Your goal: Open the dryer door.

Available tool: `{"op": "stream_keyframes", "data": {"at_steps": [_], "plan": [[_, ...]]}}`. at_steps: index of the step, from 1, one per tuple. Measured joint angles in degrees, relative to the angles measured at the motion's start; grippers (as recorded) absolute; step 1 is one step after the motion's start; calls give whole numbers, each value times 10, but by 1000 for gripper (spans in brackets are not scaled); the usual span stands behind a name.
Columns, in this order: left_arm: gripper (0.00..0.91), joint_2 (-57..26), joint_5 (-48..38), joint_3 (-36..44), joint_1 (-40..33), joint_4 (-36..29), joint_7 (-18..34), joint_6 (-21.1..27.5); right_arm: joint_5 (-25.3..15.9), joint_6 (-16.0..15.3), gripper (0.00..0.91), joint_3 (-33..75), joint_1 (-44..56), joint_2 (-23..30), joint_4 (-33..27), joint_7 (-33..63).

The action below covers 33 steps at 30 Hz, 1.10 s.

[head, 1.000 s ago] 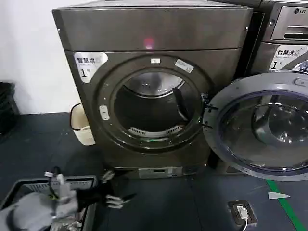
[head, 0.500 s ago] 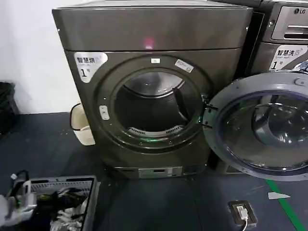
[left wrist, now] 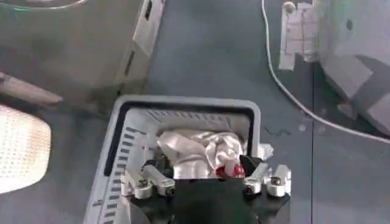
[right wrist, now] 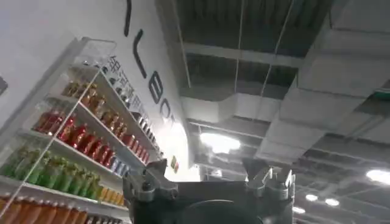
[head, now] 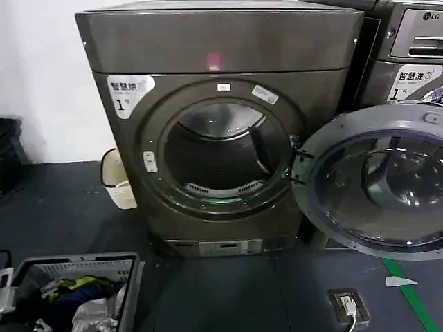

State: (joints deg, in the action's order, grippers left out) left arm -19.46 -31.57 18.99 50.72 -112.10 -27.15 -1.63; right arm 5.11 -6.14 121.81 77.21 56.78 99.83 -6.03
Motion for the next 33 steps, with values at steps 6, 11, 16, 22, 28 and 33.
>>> {"op": "stream_keyframes", "data": {"at_steps": [6,11,16,22,28,33], "plan": [[907,-12,38,0,-1,9,-26,16,-10,8,907,-4,2,0,-1,-3],[907,-15,59,3,-7,18,-41,20,-9,9,907,3,7,0,-3,-6],[907,-16,63,4,-7,18,-42,31,-8,10,907,7,12,0,-4,-7],[907,-12,82,1,-10,37,-48,47,-8,11,907,7,11,0,-3,-8],[907,-8,99,-3,-12,41,-50,70,-8,11,907,6,11,1,-1,-8],[907,-4,103,-7,-9,48,-53,70,-8,11,907,8,11,0,-2,-9]]}}
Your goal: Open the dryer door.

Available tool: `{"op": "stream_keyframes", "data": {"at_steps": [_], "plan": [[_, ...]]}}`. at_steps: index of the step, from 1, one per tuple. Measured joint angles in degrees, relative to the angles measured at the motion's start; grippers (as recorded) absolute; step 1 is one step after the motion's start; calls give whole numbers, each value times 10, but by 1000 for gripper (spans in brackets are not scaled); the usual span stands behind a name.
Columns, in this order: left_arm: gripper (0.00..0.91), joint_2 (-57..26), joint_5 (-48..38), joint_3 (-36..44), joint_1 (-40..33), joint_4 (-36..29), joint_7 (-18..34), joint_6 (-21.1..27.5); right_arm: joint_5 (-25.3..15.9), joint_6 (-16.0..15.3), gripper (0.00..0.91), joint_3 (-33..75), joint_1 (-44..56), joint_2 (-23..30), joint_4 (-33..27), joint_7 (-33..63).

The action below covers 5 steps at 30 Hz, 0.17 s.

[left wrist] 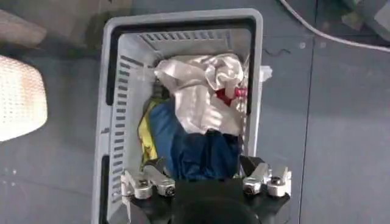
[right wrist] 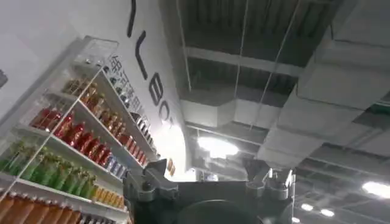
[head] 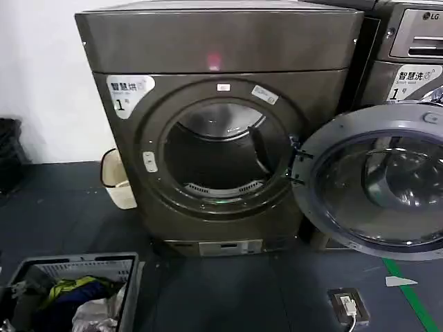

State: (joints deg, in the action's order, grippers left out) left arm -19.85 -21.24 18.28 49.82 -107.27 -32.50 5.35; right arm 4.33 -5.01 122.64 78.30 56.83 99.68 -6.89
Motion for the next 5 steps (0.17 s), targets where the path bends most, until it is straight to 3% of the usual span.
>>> {"op": "stream_keyframes", "data": {"at_steps": [5], "plan": [[907,1,3,-4,0,8,-1,-1,0,0,907,0,-1,0,0,-1]]}}
